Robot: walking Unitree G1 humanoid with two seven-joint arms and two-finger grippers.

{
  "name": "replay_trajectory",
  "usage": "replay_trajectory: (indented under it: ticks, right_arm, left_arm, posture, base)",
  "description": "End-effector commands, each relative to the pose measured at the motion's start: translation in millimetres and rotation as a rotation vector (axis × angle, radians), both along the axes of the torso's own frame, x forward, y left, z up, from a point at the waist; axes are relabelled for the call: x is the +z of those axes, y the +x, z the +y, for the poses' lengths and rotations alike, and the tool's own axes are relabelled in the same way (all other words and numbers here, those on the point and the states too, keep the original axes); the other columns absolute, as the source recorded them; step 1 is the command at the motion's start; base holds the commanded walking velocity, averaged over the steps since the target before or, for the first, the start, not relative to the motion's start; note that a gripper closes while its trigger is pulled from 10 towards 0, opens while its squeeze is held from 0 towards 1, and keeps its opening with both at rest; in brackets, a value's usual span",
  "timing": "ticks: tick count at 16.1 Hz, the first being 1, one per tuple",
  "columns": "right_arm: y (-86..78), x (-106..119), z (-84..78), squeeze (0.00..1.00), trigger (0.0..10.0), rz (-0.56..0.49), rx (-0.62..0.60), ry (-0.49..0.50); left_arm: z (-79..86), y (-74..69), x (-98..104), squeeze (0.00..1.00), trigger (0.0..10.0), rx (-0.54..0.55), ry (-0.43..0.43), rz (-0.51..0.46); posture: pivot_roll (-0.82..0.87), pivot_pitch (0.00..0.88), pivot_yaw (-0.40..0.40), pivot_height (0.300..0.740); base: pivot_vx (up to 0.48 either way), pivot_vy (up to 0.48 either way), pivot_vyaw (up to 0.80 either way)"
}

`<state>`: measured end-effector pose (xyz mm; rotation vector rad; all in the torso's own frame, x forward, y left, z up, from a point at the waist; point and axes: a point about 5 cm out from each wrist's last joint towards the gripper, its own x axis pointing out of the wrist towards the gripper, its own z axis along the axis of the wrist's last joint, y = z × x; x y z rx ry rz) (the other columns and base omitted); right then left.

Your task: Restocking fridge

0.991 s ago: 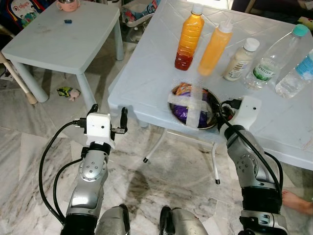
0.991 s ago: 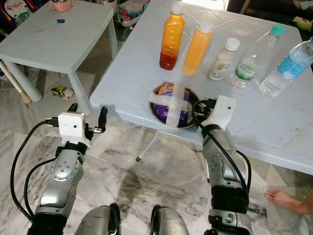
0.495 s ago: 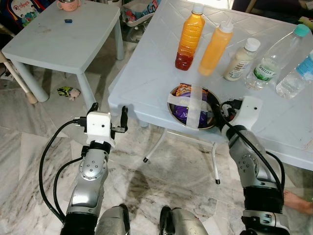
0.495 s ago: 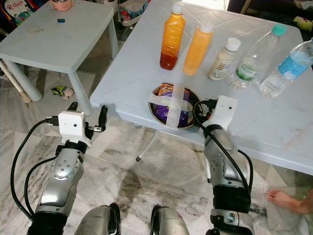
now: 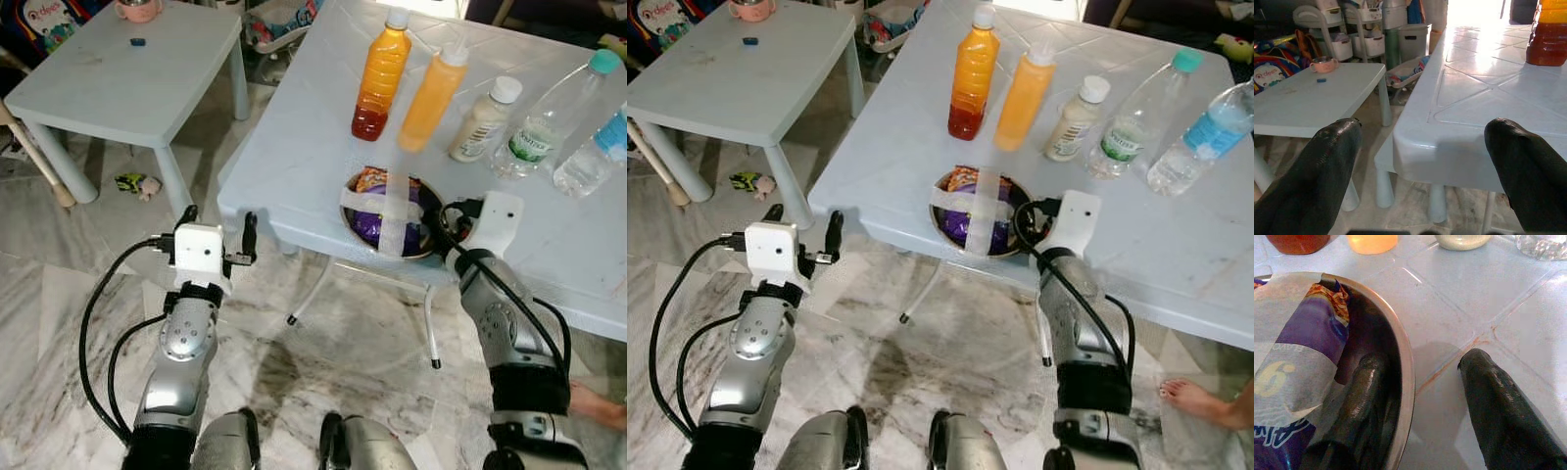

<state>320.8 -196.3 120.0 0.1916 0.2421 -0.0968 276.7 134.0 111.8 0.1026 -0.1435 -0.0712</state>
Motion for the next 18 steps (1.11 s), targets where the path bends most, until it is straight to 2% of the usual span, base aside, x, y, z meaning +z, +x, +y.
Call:
replay_trajectory:
  ticks: [1, 2, 3, 18]
  right_arm:
    - [-0.4, -7.2, -5.1, 0.0, 9.8, 0.033, -0.016, -0.017]
    - [0.3, -6.8, -5.2, 0.0, 5.6, 0.031, -0.017, -0.017]
    - [1.2, -6.3, -5.4, 0.0, 0.0, 0.029, -0.018, -0.022]
    - [-5.5, -14.5, -2.4, 0.0, 0.0, 0.054, -0.054, 0.027]
  left_arm:
    - [-2.0, -1.1, -1.6, 0.0, 10.0, 0.0, 0.006, 0.006]
    - [-2.0, -1.2, -1.6, 0.0, 10.0, 0.0, 0.006, 0.005]
    - [-2.2, -1.2, -1.4, 0.0, 10.0, -0.001, 0.006, 0.005]
    - [-3.9, 0.1, -0.9, 0.0, 10.0, -0.003, 0.001, 0.004]
  posture:
    - [0.02, 0.158, -0.079, 0.74]
    - [0.02, 0.16, -0.077, 0.74]
    - [0.02, 0.159, -0.079, 0.74]
    - [0.01, 0.162, -0.078, 0.74]
  base:
    - [0.0, 0.0, 0.0]
    - [0.0, 0.0, 0.0]
    - [0.0, 0.0, 0.0]
    - [0.0, 0.0, 0.0]
